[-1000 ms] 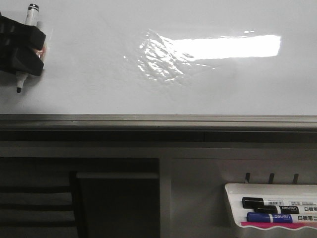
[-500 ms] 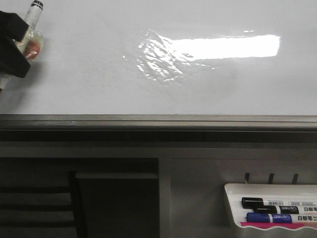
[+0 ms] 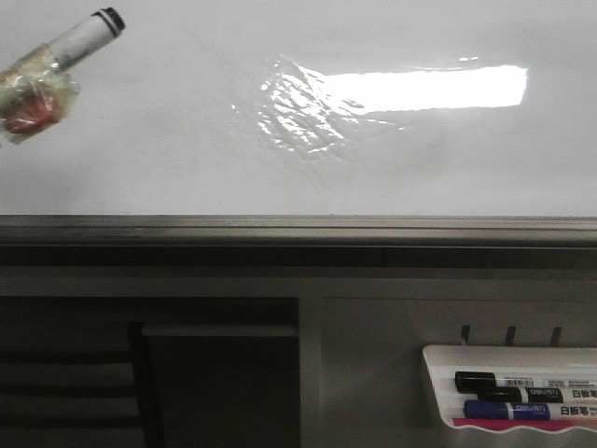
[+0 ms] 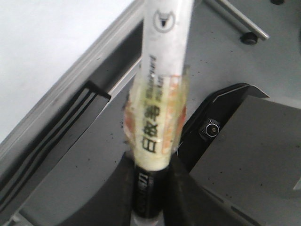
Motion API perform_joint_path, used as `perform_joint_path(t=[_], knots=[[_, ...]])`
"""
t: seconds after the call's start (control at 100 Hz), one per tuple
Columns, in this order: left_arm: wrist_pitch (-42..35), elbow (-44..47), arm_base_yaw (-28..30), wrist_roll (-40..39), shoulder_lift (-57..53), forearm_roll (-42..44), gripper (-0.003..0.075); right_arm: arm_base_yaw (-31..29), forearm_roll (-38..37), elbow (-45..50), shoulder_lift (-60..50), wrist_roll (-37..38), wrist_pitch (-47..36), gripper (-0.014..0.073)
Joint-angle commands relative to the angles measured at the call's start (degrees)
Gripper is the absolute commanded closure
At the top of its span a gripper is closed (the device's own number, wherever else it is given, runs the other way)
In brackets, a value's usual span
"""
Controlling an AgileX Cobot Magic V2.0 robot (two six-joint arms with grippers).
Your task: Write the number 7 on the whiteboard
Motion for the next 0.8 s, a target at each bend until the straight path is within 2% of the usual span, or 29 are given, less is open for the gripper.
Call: perform_joint_path(t=[0.0, 0.06, 0.13, 0.29, 0.54, 0.69, 0.79], knots=[[-1.11, -1.98, -4.65, 4.21, -0.27, -2.54, 0.0741, 1.99, 10.89, -4.72, 4.83, -15.78, 4.06, 0.0124], [-1.51, -1.98, -7.58, 5.81, 0.34, -2.54, 0.0741, 4.22, 14.54, -7.18, 8.22, -22.43, 6.78, 0.0124], [-2.42, -1.98, -10.89, 7.20, 0.91, -2.44, 0.0741, 8.03, 15.18, -9.89, 11.36, -26.59, 7.77, 0.0124], [-6.00, -1.98, -15.84, 8.46, 1.60, -2.32, 0.0741, 18.11, 15.18, -14.70, 16.43, -30.16, 4.49, 0.0124], [-7.81, -1.98, -16.73, 8.46, 1.60, -2.32, 0.0741, 28.47, 15.32, -17.76, 21.75, -32.34, -0.98, 0.0124], [-7.95, -1.98, -16.73, 8.81, 1.60, -2.18, 0.0741, 31.71, 16.98, -17.76, 24.33, -35.34, -3.88, 0.0124], [-7.95, -1.98, -16.73, 12.27, 1.60, -2.09, 0.0741, 32.80, 18.26, -17.76, 25.34, -37.72, -5.54, 0.0124]])
